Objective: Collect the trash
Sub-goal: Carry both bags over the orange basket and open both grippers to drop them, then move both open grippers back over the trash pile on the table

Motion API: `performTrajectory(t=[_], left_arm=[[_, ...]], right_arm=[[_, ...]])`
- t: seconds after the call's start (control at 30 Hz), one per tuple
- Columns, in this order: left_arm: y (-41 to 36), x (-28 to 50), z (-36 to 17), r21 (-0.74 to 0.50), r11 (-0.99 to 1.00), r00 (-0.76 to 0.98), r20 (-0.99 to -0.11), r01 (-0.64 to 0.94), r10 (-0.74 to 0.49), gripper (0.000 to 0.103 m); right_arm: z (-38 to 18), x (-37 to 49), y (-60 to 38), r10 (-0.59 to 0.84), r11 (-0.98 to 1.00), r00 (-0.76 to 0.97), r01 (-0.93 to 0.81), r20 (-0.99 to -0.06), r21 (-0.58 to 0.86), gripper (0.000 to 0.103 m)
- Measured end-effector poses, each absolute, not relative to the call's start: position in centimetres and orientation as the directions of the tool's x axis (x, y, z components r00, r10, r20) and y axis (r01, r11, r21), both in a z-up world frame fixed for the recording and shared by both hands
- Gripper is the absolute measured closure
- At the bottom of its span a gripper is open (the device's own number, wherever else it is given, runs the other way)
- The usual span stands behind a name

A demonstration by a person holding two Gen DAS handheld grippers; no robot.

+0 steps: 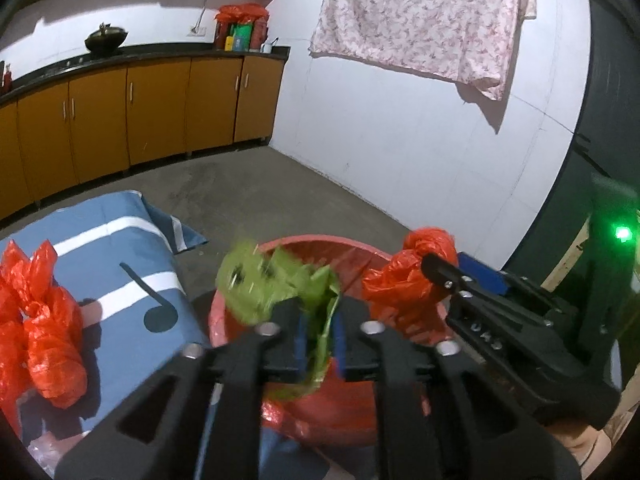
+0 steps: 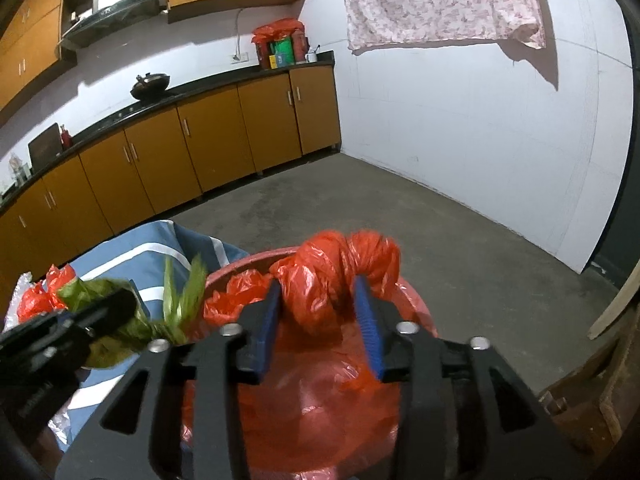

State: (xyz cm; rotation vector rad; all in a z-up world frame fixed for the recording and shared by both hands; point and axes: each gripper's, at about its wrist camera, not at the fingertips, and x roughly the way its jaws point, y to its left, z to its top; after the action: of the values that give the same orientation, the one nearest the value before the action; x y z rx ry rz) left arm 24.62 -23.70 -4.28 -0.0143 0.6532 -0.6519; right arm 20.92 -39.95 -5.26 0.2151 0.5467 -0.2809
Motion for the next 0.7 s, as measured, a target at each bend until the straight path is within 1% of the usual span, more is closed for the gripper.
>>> performTrajectory(t=[0.03,0.07,0.17,0.33,0.4,0.43,0.5,0.57,0.63,0.7], left_arm=[[-23.5,24.8,-4.5,-0.215,0.809,0.607,-0.563,0.548,-0.561,0.072],[-23.2,25.0,-4.8,-0.218,0.814,0.610,-0.566,0.539,-0.555,0.070],[-22.0,25.3,-5.0,-0.230,0.830,0.616,-0.576,0.508,-0.537,0.068],[-19.2,24.8,-4.0,-0.219,0.864,0.668,-0.558,0.454,-0.492,0.052],[-17.9,24.3,-3.6,-0.214,0.876,0.690,-0.547,0.432,-0.474,0.046],[-17.0,23.9,-3.2,-0.208,0.886,0.707,-0.539,0.415,-0.458,0.045],[-15.5,23.0,-2.6,-0.194,0.901,0.733,-0.529,0.387,-0.429,0.040],[-14.0,21.9,-2.1,-0.167,0.920,0.762,-0.519,0.354,-0.388,0.036],[-12.0,20.5,-1.7,-0.131,0.941,0.794,-0.509,0.311,-0.334,0.032],[-10.2,19.2,-1.4,-0.105,0.957,0.818,-0.498,0.272,-0.287,0.030]], right_arm=[[-5.3,20.8,-40.0,-0.205,0.939,0.820,0.319,-0.535,0.129,0.046],[-5.3,20.6,-40.1,-0.211,0.938,0.822,0.322,-0.529,0.127,0.041],[-5.3,19.9,-40.6,-0.252,0.933,0.813,0.348,-0.524,0.092,0.040],[-5.2,18.5,-41.2,-0.302,0.916,0.800,0.395,-0.518,0.076,0.028],[-5.0,17.8,-41.0,-0.317,0.911,0.801,0.405,-0.508,0.071,0.026],[-4.9,17.5,-40.9,-0.320,0.911,0.802,0.406,-0.504,0.067,0.025],[-4.5,17.1,-40.1,-0.330,0.914,0.808,0.402,-0.489,0.048,0.023],[-4.0,16.5,-39.2,-0.338,0.919,0.817,0.394,-0.467,0.025,0.020],[-3.5,16.1,-38.1,-0.337,0.925,0.832,0.381,-0.440,0.011,0.013],[-3.0,15.6,-36.6,-0.315,0.938,0.858,0.345,-0.406,0.002,0.010]])
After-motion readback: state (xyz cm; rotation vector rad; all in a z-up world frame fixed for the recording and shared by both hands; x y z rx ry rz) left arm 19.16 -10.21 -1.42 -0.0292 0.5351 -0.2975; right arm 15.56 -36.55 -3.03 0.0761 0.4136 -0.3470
